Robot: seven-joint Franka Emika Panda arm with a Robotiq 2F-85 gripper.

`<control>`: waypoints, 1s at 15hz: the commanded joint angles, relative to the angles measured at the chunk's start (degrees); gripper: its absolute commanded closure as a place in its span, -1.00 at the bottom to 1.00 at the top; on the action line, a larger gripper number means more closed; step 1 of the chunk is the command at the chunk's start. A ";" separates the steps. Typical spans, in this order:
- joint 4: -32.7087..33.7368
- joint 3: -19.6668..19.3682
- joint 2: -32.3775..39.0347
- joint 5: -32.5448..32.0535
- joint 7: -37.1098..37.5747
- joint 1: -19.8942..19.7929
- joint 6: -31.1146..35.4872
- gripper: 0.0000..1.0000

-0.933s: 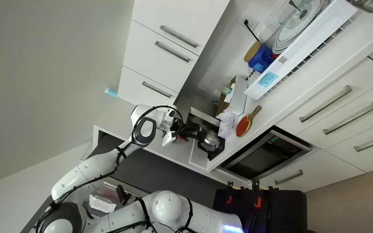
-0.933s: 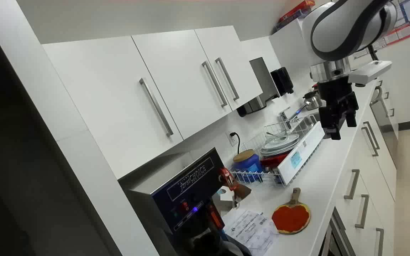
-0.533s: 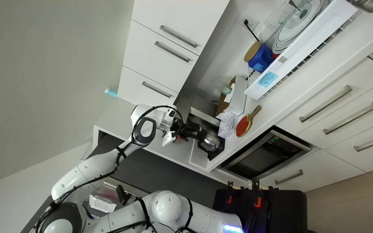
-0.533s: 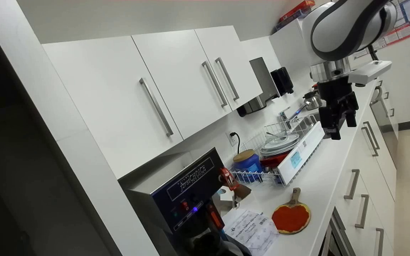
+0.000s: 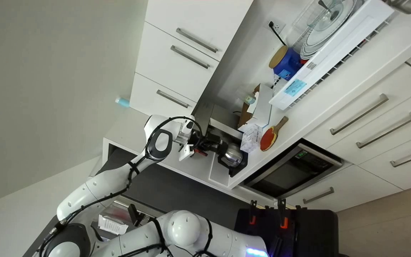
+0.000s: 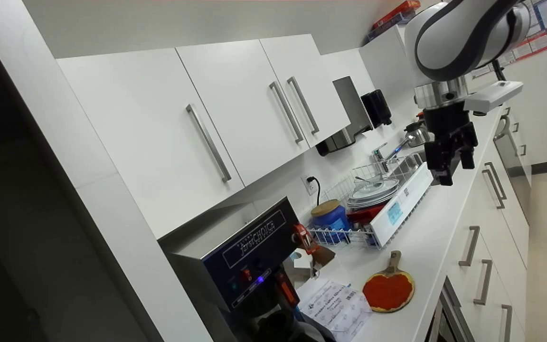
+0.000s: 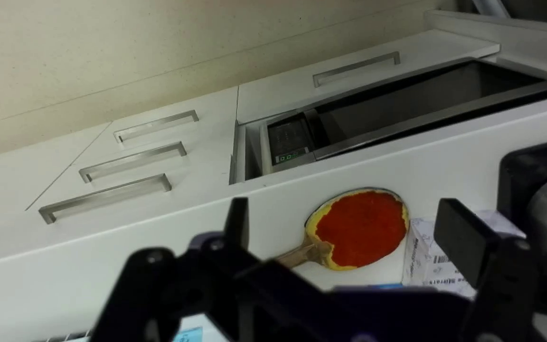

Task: Open the top drawer of the kitchen unit

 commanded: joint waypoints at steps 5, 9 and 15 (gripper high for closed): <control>6.42 -15.45 13.70 6.61 -9.51 -2.48 10.94 -1.00; 11.10 -25.14 22.70 17.90 -22.42 -0.17 13.17 -1.00; 12.44 -25.66 27.44 25.18 -31.57 -3.65 11.75 -1.00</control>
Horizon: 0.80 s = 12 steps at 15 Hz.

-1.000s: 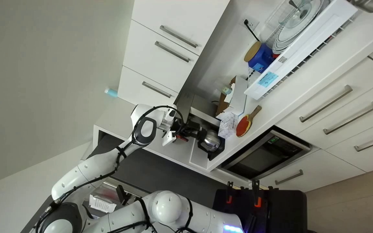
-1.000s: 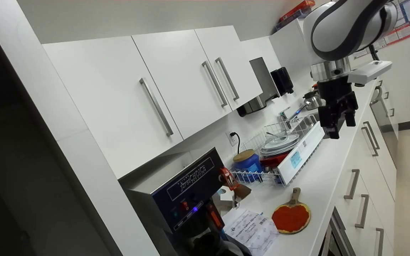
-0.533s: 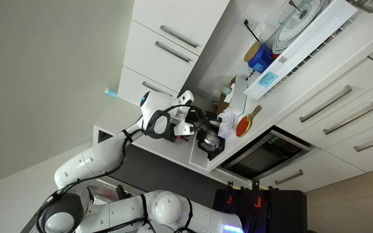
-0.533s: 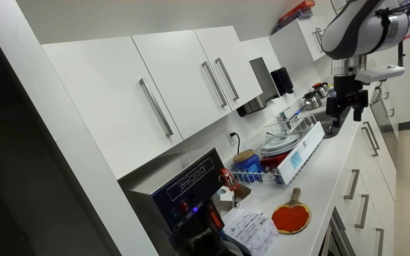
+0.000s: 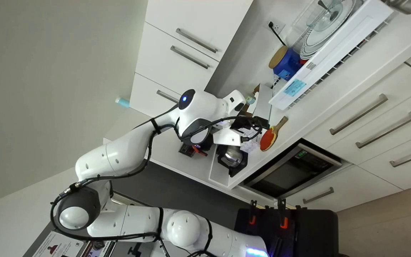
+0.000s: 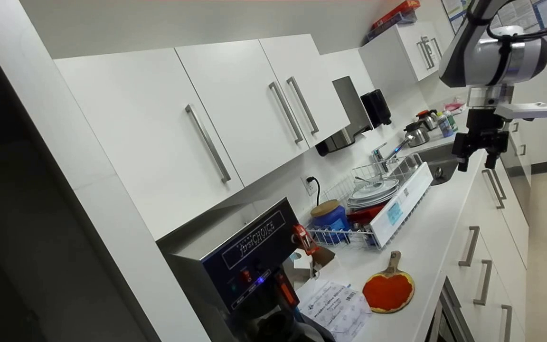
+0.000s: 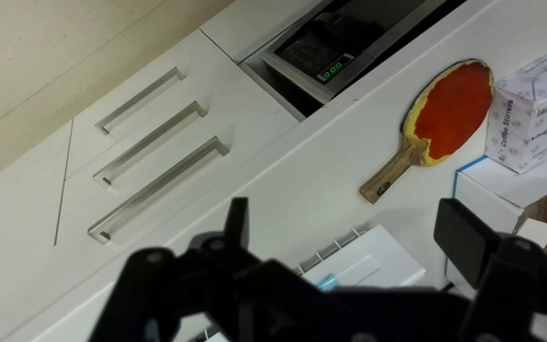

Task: Open the top drawer of the kitchen unit

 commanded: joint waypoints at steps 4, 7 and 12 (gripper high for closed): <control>0.67 2.90 1.21 4.80 -1.87 -1.83 0.70 -1.00; 2.03 -0.45 3.55 20.75 -4.08 2.26 0.22 -1.00; 3.83 -7.68 10.27 46.07 -13.19 5.40 -2.86 -1.00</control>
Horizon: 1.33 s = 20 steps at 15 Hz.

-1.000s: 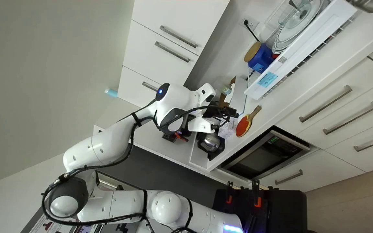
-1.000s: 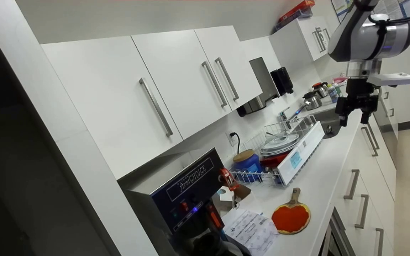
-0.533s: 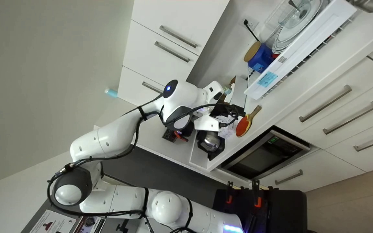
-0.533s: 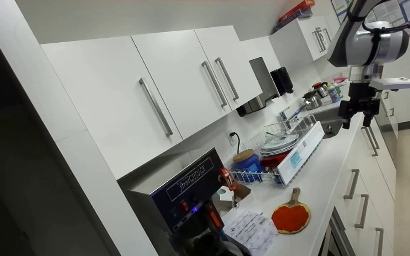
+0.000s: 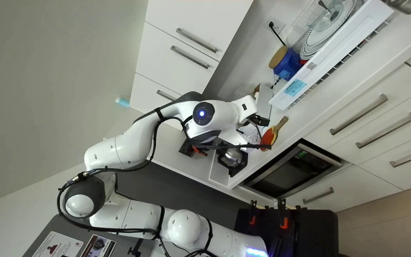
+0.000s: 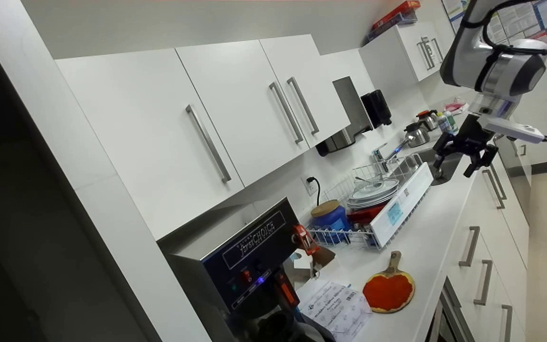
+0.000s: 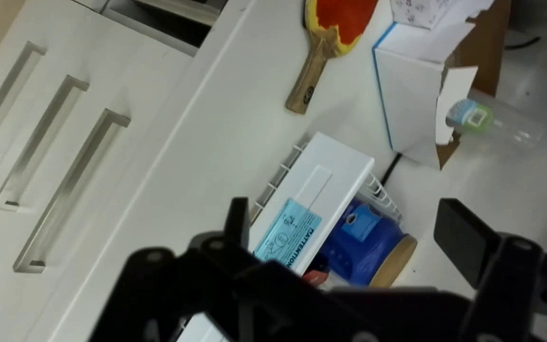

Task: Open the top drawer of the kitchen unit

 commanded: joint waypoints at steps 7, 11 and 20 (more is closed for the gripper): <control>7.77 1.79 27.09 37.75 -18.06 -14.17 -22.74 -1.00; 13.10 7.65 38.87 39.98 -19.02 -22.77 -27.78 -1.00; 16.29 10.72 42.73 39.48 -17.55 -26.45 -27.65 -1.00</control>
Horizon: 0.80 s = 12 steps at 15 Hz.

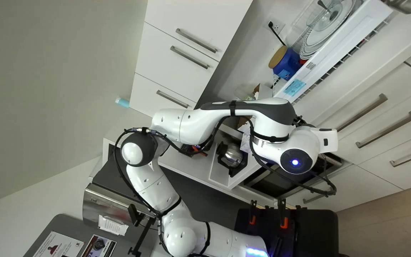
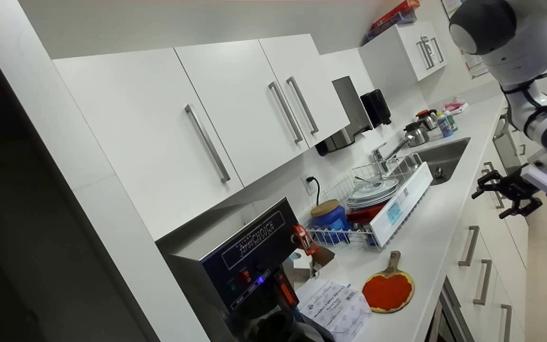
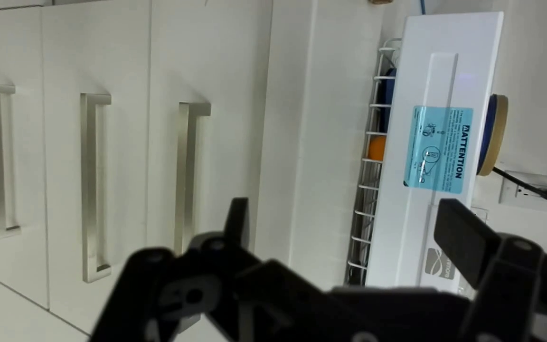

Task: Open the top drawer of the kitchen unit

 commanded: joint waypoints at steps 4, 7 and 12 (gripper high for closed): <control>8.22 2.90 7.72 -0.50 3.40 -6.61 -3.78 -1.00; 13.97 3.39 13.89 -1.25 2.32 -10.38 -8.52 -1.00; 24.60 5.86 24.67 -0.26 1.57 -16.50 -15.39 -1.00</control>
